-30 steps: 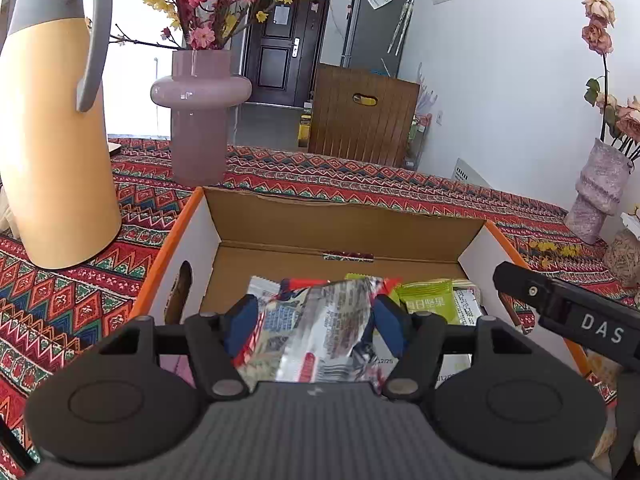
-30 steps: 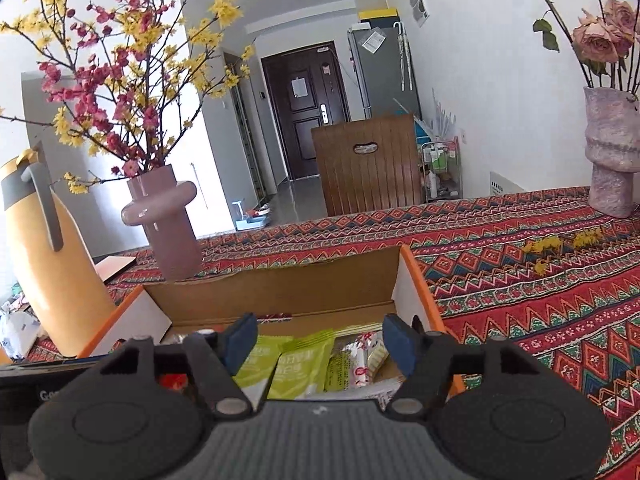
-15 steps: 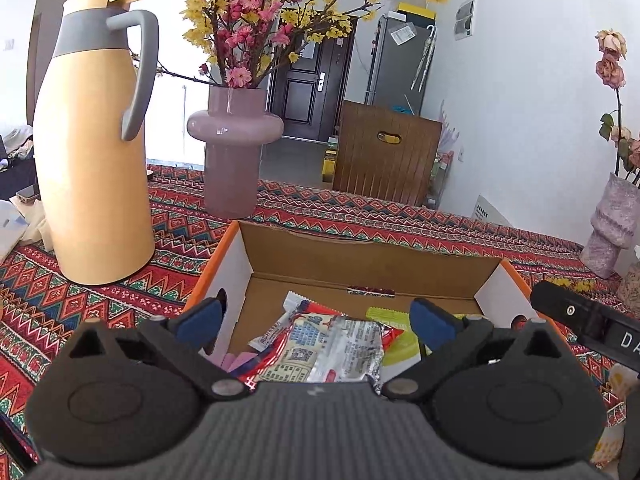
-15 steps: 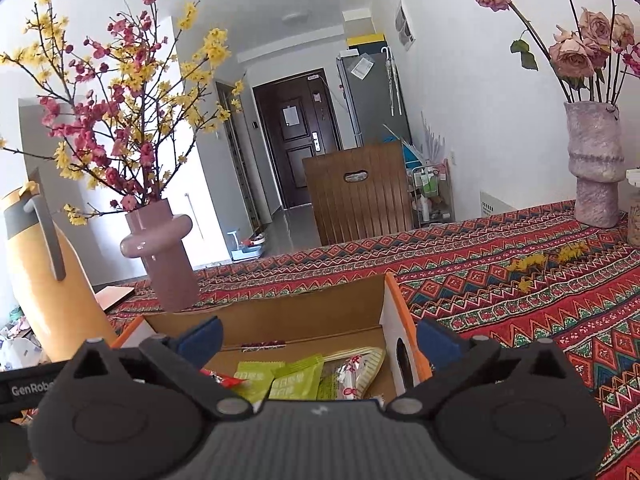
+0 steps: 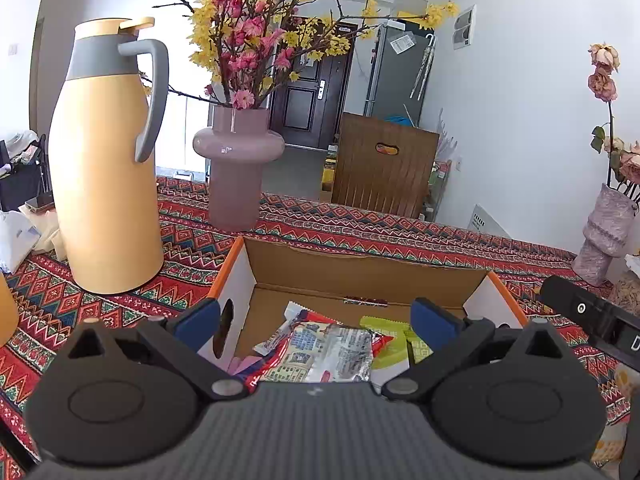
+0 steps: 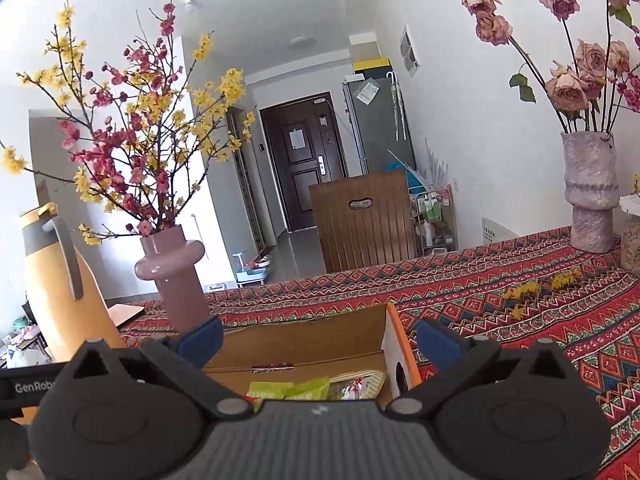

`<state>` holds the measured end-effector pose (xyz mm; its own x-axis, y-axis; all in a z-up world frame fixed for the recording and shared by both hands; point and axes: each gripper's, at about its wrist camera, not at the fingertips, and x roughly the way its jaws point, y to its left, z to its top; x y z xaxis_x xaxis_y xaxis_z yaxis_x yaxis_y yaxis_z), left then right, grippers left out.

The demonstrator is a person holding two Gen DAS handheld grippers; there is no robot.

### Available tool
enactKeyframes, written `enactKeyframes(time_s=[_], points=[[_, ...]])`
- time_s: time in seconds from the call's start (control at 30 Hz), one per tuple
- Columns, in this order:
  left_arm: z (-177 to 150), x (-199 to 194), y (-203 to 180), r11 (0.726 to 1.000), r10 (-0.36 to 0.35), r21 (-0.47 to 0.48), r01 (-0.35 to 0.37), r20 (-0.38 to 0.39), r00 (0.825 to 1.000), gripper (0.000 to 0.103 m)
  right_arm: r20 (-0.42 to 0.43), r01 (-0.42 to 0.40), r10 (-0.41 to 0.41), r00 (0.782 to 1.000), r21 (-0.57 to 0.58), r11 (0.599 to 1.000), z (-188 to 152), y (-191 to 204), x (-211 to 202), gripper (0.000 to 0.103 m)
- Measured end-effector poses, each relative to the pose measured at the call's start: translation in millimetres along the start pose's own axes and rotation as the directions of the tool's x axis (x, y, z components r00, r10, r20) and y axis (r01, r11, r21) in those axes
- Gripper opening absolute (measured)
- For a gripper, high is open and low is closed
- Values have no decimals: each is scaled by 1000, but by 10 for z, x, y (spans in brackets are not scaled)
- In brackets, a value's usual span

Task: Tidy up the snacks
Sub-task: 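Withdraw both open grippers from the box toward the snack pile, then grasp the pink packet on the tablecloth with the right gripper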

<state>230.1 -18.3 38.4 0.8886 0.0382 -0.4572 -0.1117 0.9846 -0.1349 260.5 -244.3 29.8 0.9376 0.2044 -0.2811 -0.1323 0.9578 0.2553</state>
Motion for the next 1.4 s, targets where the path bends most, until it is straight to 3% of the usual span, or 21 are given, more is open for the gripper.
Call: enactKeyframes(time_s=[0.43, 0.83, 1.4], points=[[-130, -360, 126, 999, -18, 40, 19, -1, 1000, 103, -10, -19, 18, 1000, -71, 997, -134, 47, -571, 103], [-559, -548, 431, 996, -2, 89, 9, -75, 997, 103, -138, -18, 0, 990, -126, 992, -563, 21, -887, 103], [-921, -803, 750, 998, 13, 69, -3, -148, 989, 103, -365, -25, -40, 930, -172, 985, -1172, 3, -940, 103]])
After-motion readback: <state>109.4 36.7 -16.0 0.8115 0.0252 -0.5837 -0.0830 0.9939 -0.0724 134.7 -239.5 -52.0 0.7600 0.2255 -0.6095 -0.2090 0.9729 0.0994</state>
